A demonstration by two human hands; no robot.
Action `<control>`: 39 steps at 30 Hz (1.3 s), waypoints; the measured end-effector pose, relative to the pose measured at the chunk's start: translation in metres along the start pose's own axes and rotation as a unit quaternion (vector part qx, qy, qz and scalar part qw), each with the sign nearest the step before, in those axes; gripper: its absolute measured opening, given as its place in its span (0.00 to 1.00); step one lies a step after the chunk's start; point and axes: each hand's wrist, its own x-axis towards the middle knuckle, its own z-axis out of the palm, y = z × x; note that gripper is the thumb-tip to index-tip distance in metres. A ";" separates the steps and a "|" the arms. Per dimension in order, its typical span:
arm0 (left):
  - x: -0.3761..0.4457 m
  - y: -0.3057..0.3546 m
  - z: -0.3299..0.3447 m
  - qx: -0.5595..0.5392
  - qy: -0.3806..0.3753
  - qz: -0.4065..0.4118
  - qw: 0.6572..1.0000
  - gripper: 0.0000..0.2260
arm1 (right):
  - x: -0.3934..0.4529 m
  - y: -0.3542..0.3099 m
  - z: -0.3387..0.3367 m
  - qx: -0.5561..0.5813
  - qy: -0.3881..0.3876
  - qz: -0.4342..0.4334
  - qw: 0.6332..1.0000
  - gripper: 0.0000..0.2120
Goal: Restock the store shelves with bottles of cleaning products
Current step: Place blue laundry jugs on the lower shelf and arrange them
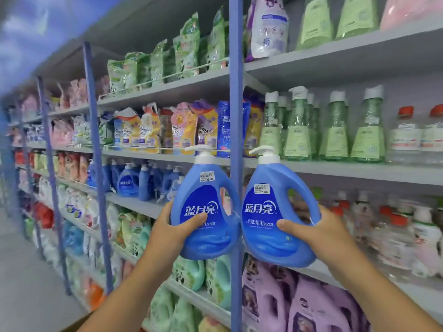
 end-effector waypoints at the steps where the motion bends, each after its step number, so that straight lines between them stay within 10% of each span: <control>1: 0.007 -0.004 -0.016 0.003 0.010 -0.004 1.000 0.24 | 0.007 0.006 0.020 0.000 -0.005 0.004 1.000 0.19; 25: 0.268 -0.129 -0.239 0.068 0.158 -0.004 0.985 0.22 | 0.244 0.161 0.349 0.005 -0.082 0.023 0.996 0.18; 39: 0.494 -0.262 -0.342 0.062 0.067 -0.017 0.996 0.18 | 0.351 0.246 0.525 -0.125 0.089 0.074 0.985 0.19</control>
